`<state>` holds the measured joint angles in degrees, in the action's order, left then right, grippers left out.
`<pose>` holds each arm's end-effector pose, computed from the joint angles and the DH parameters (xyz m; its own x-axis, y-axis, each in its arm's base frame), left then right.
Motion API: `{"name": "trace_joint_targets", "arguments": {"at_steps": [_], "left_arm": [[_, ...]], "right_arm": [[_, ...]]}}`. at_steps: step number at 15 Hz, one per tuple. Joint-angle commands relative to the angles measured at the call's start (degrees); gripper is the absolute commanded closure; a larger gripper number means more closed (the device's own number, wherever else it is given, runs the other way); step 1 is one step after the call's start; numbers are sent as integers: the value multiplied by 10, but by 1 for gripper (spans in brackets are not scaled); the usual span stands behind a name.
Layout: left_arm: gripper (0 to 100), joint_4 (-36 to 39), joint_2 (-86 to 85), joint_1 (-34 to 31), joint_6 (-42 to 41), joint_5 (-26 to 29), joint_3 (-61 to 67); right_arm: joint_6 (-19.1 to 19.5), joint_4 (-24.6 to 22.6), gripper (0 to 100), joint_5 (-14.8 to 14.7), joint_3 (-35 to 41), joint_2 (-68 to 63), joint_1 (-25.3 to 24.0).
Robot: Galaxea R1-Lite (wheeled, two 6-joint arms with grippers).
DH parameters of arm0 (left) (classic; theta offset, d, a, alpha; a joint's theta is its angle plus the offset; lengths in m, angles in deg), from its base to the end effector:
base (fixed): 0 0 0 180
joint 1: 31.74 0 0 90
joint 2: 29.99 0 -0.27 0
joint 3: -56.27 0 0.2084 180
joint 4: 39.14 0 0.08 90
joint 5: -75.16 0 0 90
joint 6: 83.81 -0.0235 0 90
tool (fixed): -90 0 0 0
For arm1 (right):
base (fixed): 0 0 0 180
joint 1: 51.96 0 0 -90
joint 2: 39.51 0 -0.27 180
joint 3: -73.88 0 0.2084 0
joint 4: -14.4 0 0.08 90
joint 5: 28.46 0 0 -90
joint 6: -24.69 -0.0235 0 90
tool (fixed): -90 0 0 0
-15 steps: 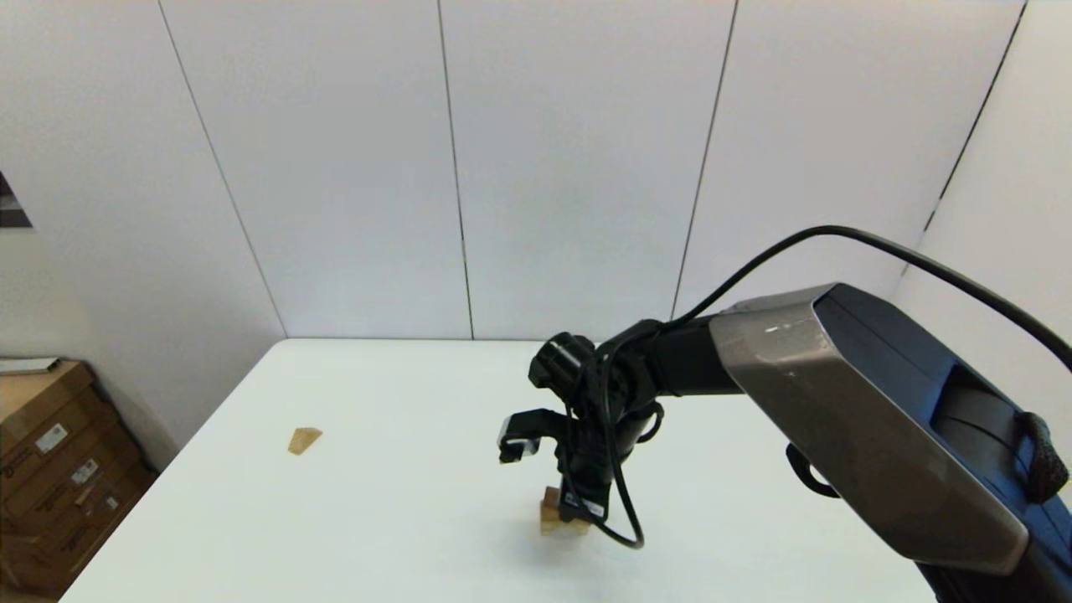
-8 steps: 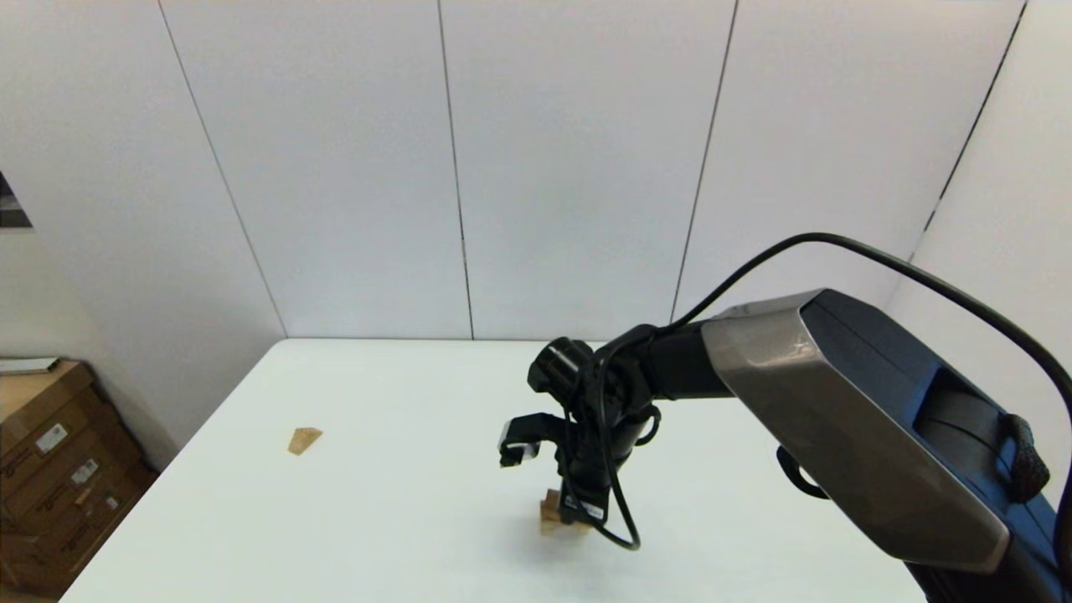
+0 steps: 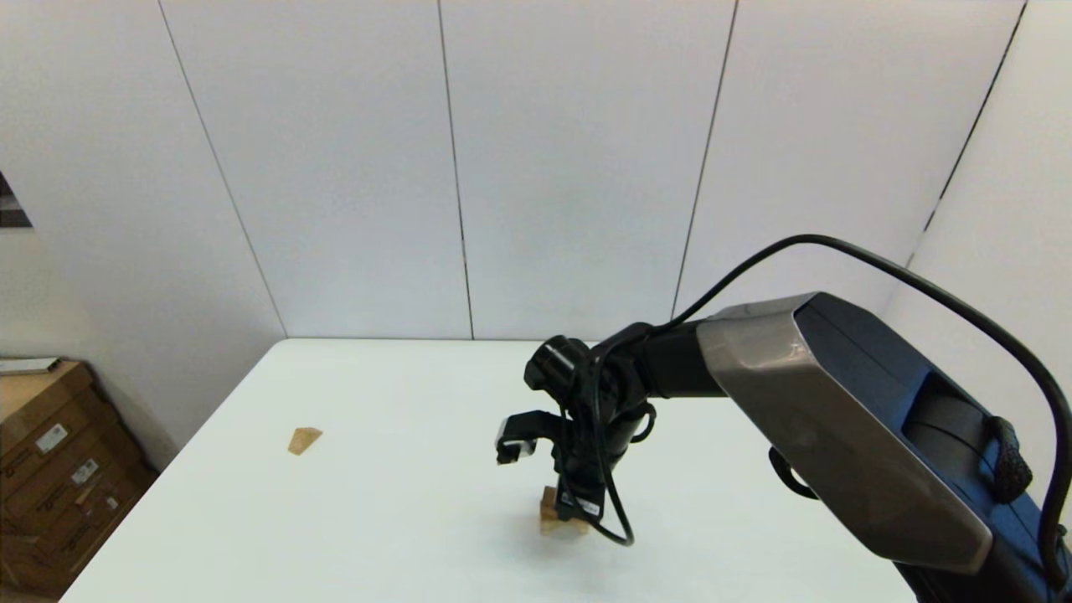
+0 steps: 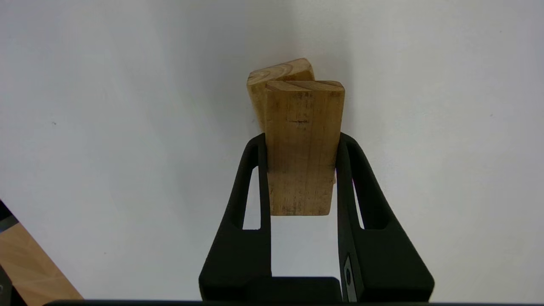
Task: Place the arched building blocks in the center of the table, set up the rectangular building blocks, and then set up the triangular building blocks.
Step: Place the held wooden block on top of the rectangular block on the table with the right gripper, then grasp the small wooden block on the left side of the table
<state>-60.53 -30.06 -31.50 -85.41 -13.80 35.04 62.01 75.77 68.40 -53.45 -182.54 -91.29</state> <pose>0.0277 -0.0005 0.0752 0.9997 -0.0223 -0.0016 0.0224 0.9994 0.0279 0.3381 0.2807 0.0053 0.0961 0.2332 -0.9677 -0.9739 0.2228 -0.0431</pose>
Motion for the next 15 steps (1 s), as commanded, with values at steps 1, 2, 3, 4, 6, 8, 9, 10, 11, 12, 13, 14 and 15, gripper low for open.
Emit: {"name": "trace_joint_targets", "arguments": {"at_steps": [1,2,3,4,6,8,9,10,11,12,13,14,15], "left_arm": [[0,0,1,0,-1,0,0],[0,0,1,0,-1,0,0],[0,0,1,0,-1,0,0],[0,0,1,0,-1,0,0],[0,0,1,0,-1,0,0],[0,0,1,0,-1,0,0],[0,0,1,0,-1,0,0],[0,0,1,0,-1,0,0],[0,0,1,0,-1,0,0],[0,0,1,0,-1,0,0],[0,0,1,0,-1,0,0],[0,0,1,0,-1,0,0],[0,0,1,0,-1,0,0]], "right_arm": [[2,6,100,1,-3,-4,0],[1,6,100,1,-3,-4,-1],[1,6,100,1,-3,-4,-2],[1,6,100,1,-3,-4,-3],[2,6,100,1,-3,-4,-4],[1,6,0,1,-4,-4,-7],[0,6,0,2,-4,-5,-9],[-6,6,0,1,-4,-4,-12],[-9,6,0,1,-6,-4,-14],[-11,6,0,1,-11,-3,-15],[-13,7,0,2,-13,-1,-14],[-14,11,0,2,-13,3,-14],[-24,14,0,3,-13,13,-12]]}}
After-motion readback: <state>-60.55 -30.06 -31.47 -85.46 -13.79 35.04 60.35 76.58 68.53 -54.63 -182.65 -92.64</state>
